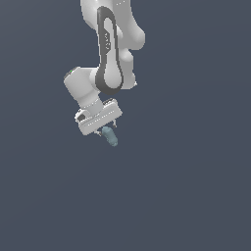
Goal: Pick up the object and move it to a goal position.
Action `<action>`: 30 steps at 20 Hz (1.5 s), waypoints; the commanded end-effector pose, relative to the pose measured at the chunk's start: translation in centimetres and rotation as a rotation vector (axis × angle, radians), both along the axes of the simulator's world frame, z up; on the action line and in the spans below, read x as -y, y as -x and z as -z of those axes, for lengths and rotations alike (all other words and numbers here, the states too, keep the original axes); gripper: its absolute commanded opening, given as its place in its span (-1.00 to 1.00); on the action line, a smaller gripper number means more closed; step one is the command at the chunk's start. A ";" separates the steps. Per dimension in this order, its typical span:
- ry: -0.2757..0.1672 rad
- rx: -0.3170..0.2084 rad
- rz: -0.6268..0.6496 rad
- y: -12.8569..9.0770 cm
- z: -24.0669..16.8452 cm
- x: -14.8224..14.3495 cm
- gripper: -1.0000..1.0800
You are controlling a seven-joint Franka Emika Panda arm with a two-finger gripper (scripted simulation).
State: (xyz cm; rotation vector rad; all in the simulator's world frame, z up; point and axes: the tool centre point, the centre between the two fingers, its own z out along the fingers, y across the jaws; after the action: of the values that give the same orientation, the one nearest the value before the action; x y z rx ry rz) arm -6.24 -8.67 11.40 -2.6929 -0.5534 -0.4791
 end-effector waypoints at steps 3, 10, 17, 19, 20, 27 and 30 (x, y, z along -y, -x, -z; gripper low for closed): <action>-0.004 0.042 -0.023 0.7 0.4 0.7 0.62; -0.003 0.090 -0.047 1.6 0.8 1.5 0.62; -0.001 0.115 -0.059 2.1 1.0 1.9 0.62; 0.000 0.118 -0.060 2.2 1.1 1.9 0.62; 0.000 0.119 -0.061 2.2 1.1 2.0 0.62; 0.004 0.100 -0.039 2.9 1.8 2.3 0.62; 0.008 0.084 -0.023 3.6 2.4 2.7 0.62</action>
State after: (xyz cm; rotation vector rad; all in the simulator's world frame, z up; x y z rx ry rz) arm -9.54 -11.14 9.31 -2.6746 -0.6222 -0.5955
